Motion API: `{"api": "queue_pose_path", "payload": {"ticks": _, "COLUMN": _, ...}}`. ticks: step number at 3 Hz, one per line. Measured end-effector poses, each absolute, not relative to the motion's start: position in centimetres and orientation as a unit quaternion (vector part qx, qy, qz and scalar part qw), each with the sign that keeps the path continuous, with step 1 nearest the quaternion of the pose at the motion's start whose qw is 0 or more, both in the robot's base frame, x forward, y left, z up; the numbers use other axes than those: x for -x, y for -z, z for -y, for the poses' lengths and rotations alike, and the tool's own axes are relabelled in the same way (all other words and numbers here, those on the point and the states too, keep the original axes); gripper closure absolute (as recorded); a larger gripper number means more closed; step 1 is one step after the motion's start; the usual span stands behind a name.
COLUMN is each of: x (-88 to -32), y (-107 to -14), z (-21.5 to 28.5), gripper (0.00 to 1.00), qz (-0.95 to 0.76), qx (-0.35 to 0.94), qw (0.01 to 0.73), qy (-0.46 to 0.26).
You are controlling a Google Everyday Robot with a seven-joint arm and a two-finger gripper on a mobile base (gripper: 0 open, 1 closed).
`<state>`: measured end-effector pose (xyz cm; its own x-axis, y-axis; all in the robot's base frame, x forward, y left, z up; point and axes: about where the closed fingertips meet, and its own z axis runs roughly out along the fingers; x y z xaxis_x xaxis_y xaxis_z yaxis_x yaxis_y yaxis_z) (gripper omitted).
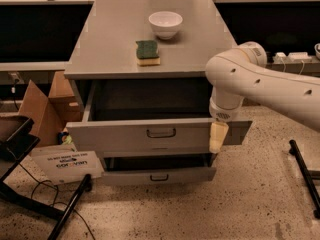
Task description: Open top drawer
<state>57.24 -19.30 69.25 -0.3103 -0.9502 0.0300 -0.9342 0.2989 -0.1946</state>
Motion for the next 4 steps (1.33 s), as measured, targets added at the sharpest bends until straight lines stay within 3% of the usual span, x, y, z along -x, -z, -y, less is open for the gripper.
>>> {"api": "queue_pose_path", "payload": {"ticks": 1, "x": -57.2, "y": -69.3, "z": 19.3, "gripper": 0.0, "qz": -0.805, "qx": 0.585, "qw": 0.045, "qy": 0.088}}
{"api": "queue_pose_path", "payload": {"ticks": 2, "x": -56.1, "y": -67.2, "z": 19.8, "gripper": 0.14, "qz": -0.818, "qx": 0.569, "qw": 0.021, "qy": 0.08}}
{"api": "queue_pose_path", "payload": {"ticks": 4, "x": -51.1, "y": -65.7, "z": 20.4, "gripper": 0.61, "qz": -0.855, "qx": 0.515, "qw": -0.002, "qy": 0.052}}
